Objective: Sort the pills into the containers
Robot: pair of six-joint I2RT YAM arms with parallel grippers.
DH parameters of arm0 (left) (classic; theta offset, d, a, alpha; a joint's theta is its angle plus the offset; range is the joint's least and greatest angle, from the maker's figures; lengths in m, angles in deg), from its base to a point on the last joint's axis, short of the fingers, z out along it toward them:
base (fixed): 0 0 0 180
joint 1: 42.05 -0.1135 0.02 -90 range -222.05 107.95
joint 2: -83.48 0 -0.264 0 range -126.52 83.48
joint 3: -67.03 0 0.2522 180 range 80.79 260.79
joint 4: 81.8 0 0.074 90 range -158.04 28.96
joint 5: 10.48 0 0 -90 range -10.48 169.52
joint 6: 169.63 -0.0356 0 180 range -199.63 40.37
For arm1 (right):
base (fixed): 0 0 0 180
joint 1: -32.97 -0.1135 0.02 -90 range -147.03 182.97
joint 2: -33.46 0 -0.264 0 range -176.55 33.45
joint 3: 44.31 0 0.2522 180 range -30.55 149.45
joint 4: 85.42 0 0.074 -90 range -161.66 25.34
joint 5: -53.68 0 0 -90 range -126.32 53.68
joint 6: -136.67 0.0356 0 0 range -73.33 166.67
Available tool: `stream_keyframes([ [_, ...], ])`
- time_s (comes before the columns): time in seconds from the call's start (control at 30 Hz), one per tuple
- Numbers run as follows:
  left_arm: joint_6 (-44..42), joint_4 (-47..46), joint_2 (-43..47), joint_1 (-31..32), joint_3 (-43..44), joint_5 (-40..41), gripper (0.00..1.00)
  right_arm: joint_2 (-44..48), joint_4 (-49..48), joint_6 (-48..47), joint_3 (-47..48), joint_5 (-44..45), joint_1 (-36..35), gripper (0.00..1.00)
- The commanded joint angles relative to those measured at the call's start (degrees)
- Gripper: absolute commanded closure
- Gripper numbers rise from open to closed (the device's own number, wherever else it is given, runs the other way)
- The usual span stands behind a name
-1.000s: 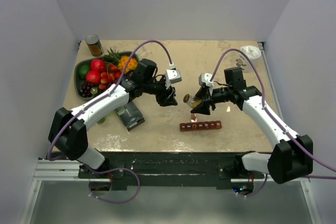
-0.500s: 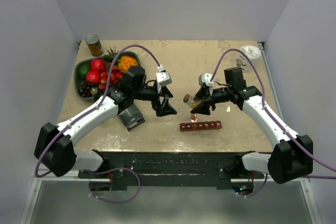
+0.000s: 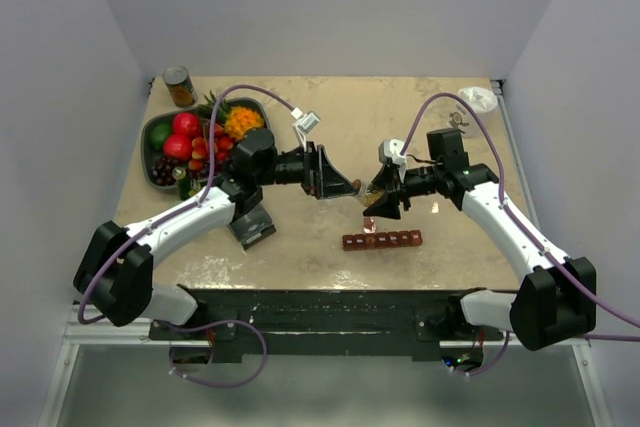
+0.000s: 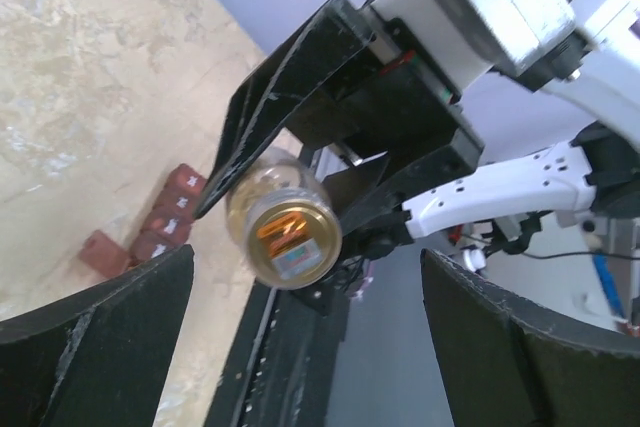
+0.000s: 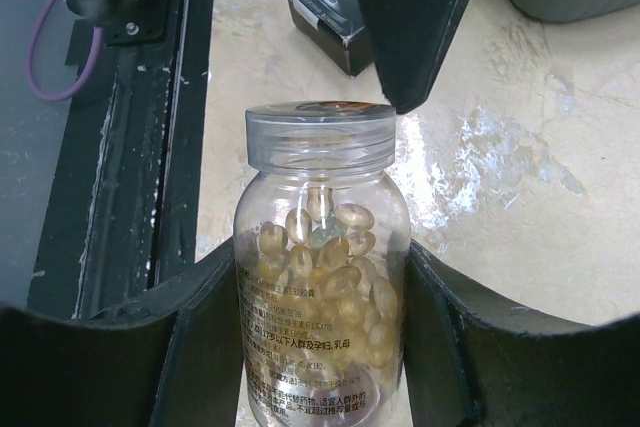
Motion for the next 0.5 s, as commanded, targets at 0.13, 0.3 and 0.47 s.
stream_keyframes([
  [0.13, 4.5, 0.1, -1.6, 3.8, 5.4, 6.0, 0.05, 1.3, -1.4, 0.5, 2.4, -1.0, -0.3, 0.91],
  [0.3, 0.0, 7.2, -4.3, 5.6, 9.4, 8.0, 0.14, 1.3, -1.4, 0.5, 2.4, -1.0, -0.2, 0.91],
  [0.47, -3.8, 11.2, -5.9, 5.8, 11.9, 7.7, 0.48, 1.4, -1.4, 0.5, 2.5, -1.0, -0.2, 0.92],
])
